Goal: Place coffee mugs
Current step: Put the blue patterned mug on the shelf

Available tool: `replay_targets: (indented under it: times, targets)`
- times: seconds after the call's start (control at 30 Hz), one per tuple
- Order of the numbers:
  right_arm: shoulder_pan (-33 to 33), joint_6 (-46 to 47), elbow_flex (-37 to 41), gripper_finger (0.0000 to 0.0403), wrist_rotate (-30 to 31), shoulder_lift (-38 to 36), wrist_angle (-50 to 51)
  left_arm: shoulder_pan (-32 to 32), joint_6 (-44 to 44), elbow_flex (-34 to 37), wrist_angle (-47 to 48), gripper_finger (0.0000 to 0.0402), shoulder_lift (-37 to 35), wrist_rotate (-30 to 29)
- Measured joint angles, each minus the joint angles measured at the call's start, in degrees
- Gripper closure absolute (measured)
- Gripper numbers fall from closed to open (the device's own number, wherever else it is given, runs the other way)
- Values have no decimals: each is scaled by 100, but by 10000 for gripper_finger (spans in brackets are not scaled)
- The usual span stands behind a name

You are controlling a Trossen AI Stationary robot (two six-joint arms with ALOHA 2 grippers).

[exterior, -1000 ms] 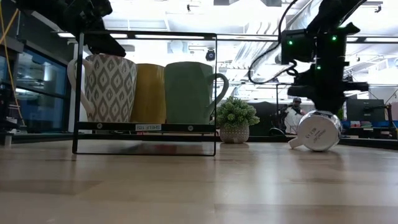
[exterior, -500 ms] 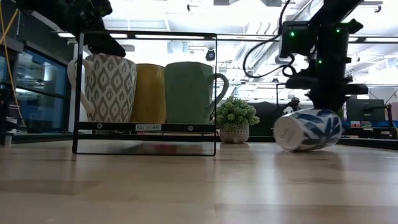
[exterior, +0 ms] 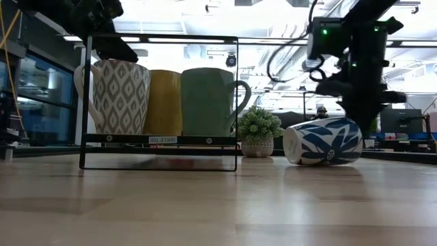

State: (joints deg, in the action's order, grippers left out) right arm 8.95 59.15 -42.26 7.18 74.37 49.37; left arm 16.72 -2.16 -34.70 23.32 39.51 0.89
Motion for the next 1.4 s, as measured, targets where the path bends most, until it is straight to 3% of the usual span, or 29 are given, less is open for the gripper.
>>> replay_targets:
  times: [0.3, 0.53, 0.67, 0.83, 1.03, 1.17, 1.4]
  targets:
    - [42, -33, 0, 403, 376, 0, 930, 0, 11, 0, -5, 323, 33, 0]
    - [86, -617, 0, 403, 14, -195, 1214, 0, -6, 0, 11, 323, 159, 0]
    - [86, -245, 0, 403, -284, -834, 1547, -1, -50, 0, 6, 323, 305, 0]
    - [57, 46, 0, 403, -1111, -2004, 1297, 1, -52, 2, -6, 323, 533, -2]
    - [59, 97, 0, 402, -1034, -3016, 778, 1, -189, 2, -4, 323, 759, -2]
    - [59, -94, 0, 402, -1056, -3077, 490, -1, -304, 2, -33, 323, 787, -2]
    - [59, -531, 0, 402, -1414, -2566, 441, 0, -304, 2, -96, 323, 707, -2]
